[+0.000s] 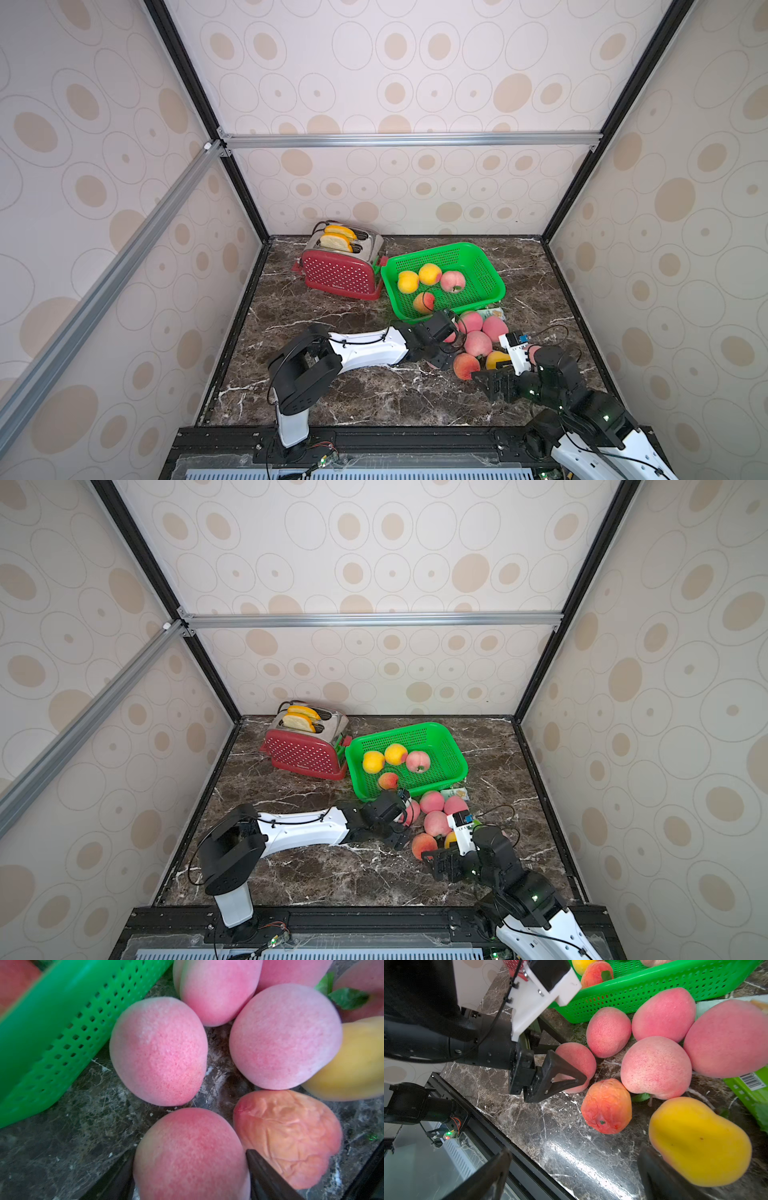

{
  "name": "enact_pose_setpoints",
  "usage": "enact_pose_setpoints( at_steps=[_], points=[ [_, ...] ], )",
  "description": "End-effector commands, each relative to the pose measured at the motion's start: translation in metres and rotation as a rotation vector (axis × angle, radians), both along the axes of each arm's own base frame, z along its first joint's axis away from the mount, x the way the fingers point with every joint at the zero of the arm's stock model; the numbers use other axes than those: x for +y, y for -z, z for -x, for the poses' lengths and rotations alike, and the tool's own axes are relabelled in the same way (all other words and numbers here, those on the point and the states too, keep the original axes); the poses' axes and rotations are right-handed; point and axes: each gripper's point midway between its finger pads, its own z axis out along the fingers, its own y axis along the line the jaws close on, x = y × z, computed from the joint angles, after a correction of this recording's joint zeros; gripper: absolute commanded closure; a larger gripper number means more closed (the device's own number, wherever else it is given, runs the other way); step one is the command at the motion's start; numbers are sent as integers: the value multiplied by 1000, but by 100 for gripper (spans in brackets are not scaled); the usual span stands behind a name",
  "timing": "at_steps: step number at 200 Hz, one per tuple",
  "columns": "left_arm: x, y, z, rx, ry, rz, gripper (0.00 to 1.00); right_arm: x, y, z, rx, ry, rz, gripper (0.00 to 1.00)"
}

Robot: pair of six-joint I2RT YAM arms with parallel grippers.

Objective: Put the peaches into the basket
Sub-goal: Pick up the peach from the center of the board, then place the peach in the basket.

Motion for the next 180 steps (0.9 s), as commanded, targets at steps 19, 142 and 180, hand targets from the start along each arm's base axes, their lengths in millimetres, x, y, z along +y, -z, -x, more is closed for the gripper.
enact_pose_setpoints(
  at_steps=[19,142,180],
  points=[
    [5,-40,-1,-36,-4,43,27,7,-26,-4,-50,-31,-22,0],
    [20,-130,-26,-177,-13,59,26,42,-110,-56,-253,-115,28,0],
    [33,-141,-58,-211,-44,24,26,47,-122,-69,-288,-122,41,0]
  ],
)
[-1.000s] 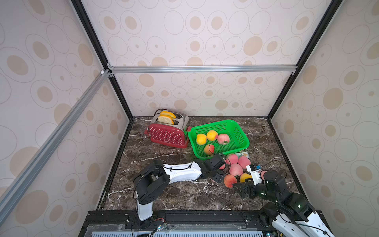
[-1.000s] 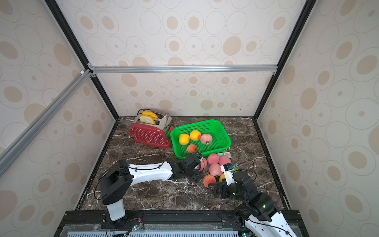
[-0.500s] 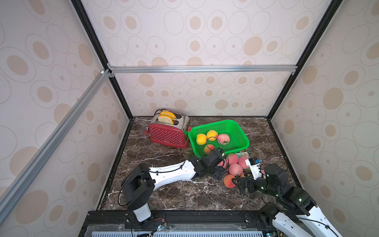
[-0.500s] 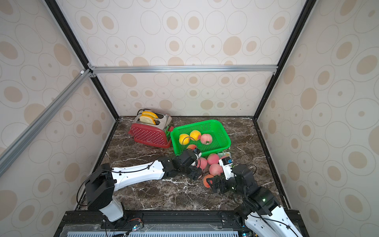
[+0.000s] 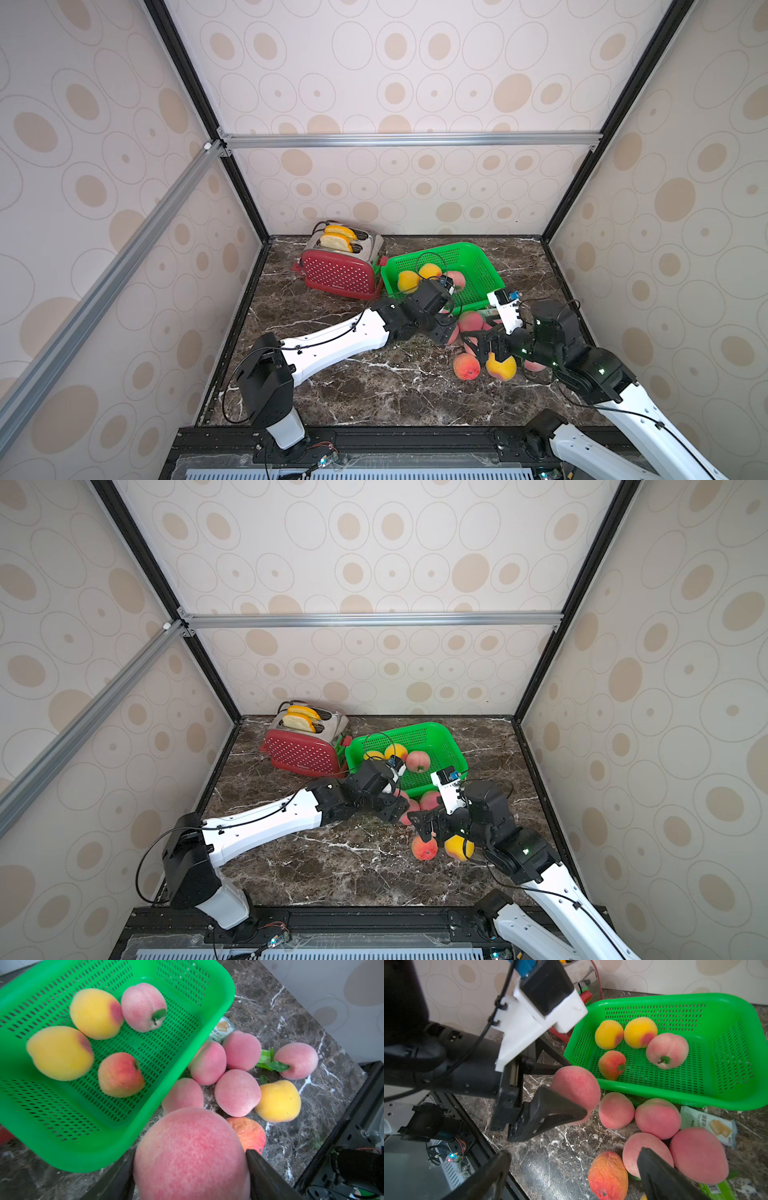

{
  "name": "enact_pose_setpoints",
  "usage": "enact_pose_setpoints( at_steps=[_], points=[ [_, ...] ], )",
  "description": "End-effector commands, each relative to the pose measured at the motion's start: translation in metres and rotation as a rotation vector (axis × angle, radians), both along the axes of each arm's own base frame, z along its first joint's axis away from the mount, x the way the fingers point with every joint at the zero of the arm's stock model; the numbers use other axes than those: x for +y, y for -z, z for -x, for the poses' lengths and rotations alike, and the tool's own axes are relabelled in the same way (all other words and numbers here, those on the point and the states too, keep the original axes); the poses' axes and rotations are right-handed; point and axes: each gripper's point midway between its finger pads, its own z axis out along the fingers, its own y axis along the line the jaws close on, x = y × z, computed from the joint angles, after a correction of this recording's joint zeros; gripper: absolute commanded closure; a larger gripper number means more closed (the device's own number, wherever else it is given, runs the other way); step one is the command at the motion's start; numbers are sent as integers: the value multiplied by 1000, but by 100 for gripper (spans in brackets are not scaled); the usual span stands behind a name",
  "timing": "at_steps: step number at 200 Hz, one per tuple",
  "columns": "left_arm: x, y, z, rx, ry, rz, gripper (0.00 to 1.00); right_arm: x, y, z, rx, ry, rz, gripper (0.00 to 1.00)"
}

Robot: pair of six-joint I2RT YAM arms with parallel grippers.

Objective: Put the peaches into the basket
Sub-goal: Place the peach in the basket.

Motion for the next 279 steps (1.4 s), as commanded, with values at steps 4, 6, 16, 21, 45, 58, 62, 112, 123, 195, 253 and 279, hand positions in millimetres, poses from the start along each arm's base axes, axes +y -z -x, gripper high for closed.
enact_pose_setpoints(
  at_steps=[4,6,16,21,45,58,62,112,123,195,253,279],
  points=[
    [15,-16,-24,-51,-19,-58,26,5,-15,-10,-49,-14,8,0],
    [15,-17,-25,-53,-19,-61,26,5,-16,-11,-49,-14,5,0],
    [16,-21,-32,-61,-24,-73,25,8,-19,-14,-51,-16,-5,0],
    [16,-23,-35,-67,-27,-74,25,8,-21,-16,-56,-16,-11,0],
    [18,-24,-56,-58,-51,-55,25,10,-26,-23,-63,-12,-19,0],
    [23,-21,-70,-49,-72,-54,25,11,-27,-28,-61,-12,-22,0],
    [25,-20,-75,-48,-79,-57,25,12,-28,-29,-60,-12,-24,0],
    [48,4,-125,-38,-167,-150,25,15,-19,-43,-34,-7,-42,0],
    [48,9,-133,-33,-178,-155,25,15,-16,-45,-28,-5,-43,0],
    [57,36,-156,0,-236,-250,23,8,10,-55,30,17,-28,0],
    [66,57,-163,21,-253,-296,23,8,5,-52,23,10,-46,0],
    [66,64,-167,21,-252,-303,22,6,6,-51,23,10,-38,0]
  ],
)
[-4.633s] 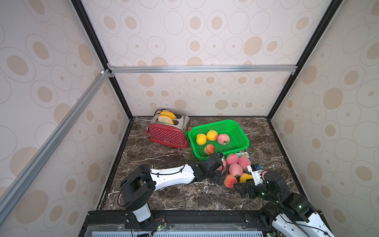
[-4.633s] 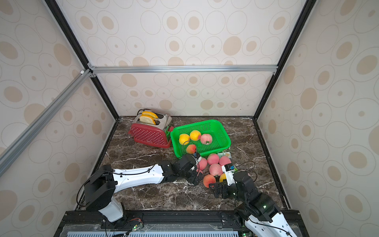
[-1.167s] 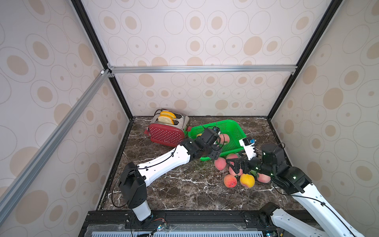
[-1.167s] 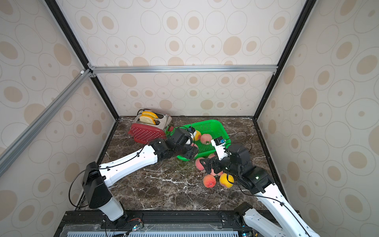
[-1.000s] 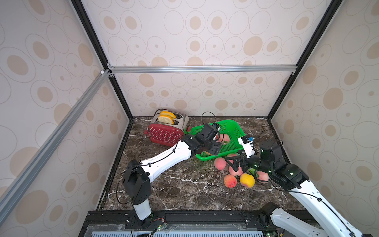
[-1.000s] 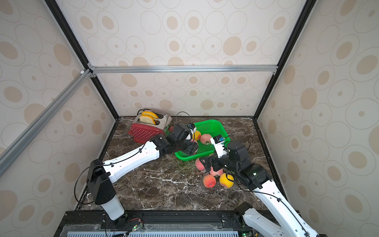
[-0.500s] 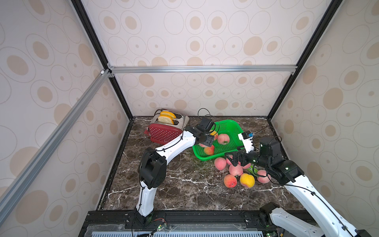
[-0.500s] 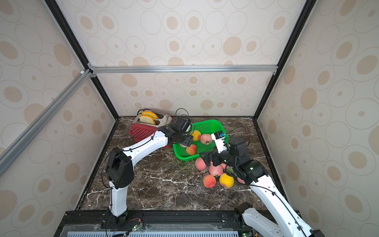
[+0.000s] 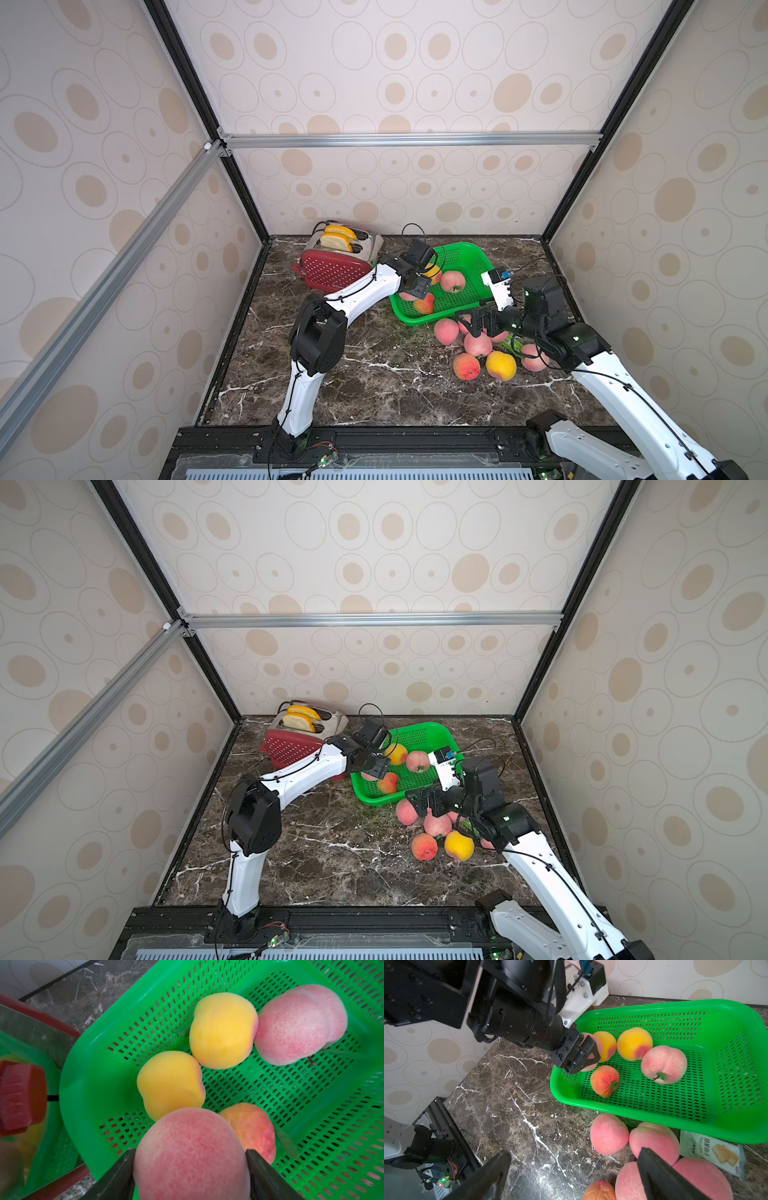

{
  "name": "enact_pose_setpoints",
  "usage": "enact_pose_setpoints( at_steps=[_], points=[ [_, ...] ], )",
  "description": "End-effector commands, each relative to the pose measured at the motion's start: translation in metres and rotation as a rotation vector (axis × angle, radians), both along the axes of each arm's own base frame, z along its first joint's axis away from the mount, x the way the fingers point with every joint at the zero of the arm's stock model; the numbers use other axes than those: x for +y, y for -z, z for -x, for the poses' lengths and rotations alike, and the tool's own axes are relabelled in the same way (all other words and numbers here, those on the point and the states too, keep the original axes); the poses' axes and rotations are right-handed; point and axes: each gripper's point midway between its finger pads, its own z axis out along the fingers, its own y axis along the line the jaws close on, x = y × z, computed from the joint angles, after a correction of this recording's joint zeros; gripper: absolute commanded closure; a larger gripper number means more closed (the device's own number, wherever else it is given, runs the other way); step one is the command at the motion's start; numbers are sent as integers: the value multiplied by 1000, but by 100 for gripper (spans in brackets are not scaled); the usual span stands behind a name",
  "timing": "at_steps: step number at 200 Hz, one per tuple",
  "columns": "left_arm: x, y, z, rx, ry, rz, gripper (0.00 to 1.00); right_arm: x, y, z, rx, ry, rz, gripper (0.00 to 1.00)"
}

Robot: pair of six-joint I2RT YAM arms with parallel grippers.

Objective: Put the peaches into the basket
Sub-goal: Place the peach in the basket.

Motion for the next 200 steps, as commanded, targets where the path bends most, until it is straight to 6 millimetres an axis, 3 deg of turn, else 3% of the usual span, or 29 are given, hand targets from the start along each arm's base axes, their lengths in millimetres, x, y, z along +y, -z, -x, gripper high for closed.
enact_pose_setpoints(
  at_steps=[1,104,200],
  points=[
    [3,-4,-10,-17,0,-19,22,-1,-2,3,-14,-10,-7,0],
    [-1,3,-10,-2,-1,-4,16,-8,11,1,2,9,17,0],
    [-1,-21,-8,-33,5,29,8,-23,22,8,24,37,52,0]
  ],
)
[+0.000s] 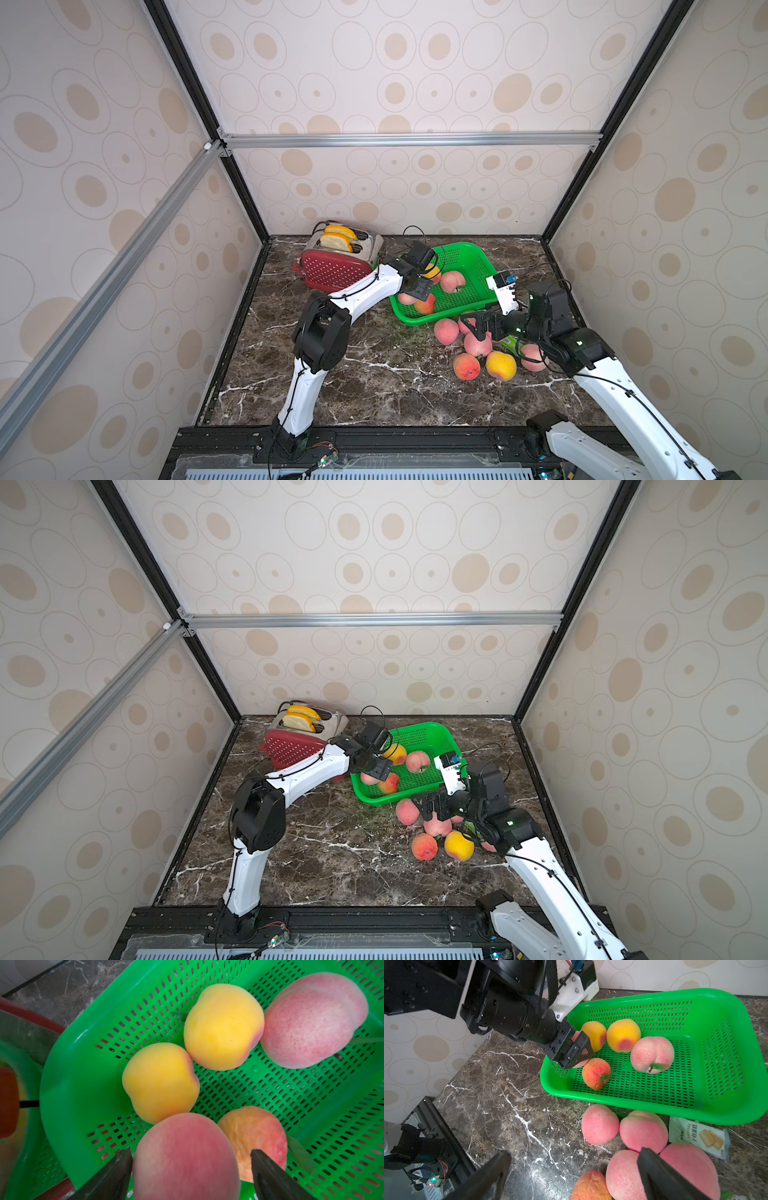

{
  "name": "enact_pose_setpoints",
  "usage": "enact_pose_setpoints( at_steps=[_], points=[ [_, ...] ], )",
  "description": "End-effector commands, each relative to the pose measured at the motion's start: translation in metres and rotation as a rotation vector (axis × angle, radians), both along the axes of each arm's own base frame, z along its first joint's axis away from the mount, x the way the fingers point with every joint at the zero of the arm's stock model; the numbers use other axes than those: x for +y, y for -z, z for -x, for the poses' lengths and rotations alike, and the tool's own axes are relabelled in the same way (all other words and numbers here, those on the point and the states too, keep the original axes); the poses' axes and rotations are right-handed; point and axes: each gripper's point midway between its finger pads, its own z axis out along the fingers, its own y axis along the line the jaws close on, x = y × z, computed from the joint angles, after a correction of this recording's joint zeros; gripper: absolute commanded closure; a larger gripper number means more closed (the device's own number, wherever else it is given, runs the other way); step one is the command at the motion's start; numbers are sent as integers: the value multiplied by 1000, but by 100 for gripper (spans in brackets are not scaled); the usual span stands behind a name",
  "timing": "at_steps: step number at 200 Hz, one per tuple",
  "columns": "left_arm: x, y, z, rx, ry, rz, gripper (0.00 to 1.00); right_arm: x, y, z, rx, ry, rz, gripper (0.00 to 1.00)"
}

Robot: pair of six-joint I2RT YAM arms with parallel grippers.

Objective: Put the peaches into the basket
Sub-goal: Place the peach in the basket.

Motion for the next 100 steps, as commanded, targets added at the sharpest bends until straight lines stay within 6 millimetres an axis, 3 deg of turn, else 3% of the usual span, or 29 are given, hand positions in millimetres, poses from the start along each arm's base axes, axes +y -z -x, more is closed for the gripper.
enact_pose_setpoints(
  at_steps=[1,57,100],
  points=[
    [1,-32,-5,-50,2,34,8,-6,9,6,13,4,26,0],
    [14,-70,6,-111,-4,63,4,-14,26,13,55,31,49,0],
    [33,-92,48,-131,9,106,3,-20,56,30,141,42,59,0]
  ],
)
